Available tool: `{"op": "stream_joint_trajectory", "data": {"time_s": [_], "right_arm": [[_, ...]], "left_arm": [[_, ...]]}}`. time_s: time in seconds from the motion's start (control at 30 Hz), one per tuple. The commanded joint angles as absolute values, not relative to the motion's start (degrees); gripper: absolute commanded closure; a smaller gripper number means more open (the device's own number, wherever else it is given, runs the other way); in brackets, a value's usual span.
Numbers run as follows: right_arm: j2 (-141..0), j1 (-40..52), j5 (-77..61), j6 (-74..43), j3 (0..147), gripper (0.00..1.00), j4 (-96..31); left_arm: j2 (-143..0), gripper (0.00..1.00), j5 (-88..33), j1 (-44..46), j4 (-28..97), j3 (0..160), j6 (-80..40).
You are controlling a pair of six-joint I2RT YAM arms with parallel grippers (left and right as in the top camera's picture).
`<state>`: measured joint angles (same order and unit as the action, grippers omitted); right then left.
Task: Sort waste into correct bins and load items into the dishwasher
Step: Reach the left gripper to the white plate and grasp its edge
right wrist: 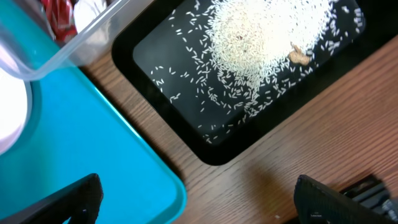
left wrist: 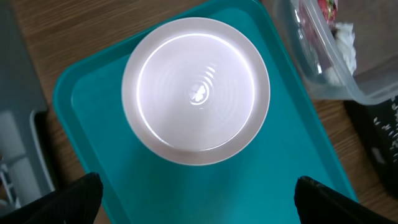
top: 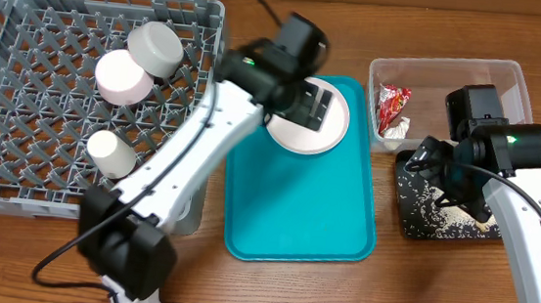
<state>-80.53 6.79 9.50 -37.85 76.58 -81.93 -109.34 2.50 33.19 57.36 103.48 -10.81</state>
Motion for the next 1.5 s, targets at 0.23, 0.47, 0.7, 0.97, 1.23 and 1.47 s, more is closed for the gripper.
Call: {"op": "stream_joint_trajectory", "data": {"time_s": [0.23,0.47,0.7,0.97,1.23,1.47], "right_arm": [[-80.1,6.6,10.7,-46.3,77.3,0.00,-81.5],[-80.1,6.6,10.7,-46.3,77.3,0.00,-81.5],[-80.1,6.6,10.7,-46.3,77.3,0.00,-81.5],[-80.1,6.6,10.7,-46.3,77.3,0.00,-81.3],[-80.1,6.6,10.7,-46.3,77.3,0.00,-81.2],[-80.1,6.6,11.0,-46.3,77.3,0.00,-81.1]], "left_arm": [[-124.4,0.00,6.3,37.6,52.9,103.3,4.0],[-129.5,0.07,3.0,37.8,53.4,103.3,4.8],[-132.6,0.27,3.0,37.9,55.3,103.3,4.8],[-132.6,0.79,2.7,37.9,61.8,103.3,3.6],[-132.5,0.96,2.7,37.9,66.2,103.3,1.9],[-128.4,0.96,2.7,37.9,67.8,103.4,-0.5]]}}
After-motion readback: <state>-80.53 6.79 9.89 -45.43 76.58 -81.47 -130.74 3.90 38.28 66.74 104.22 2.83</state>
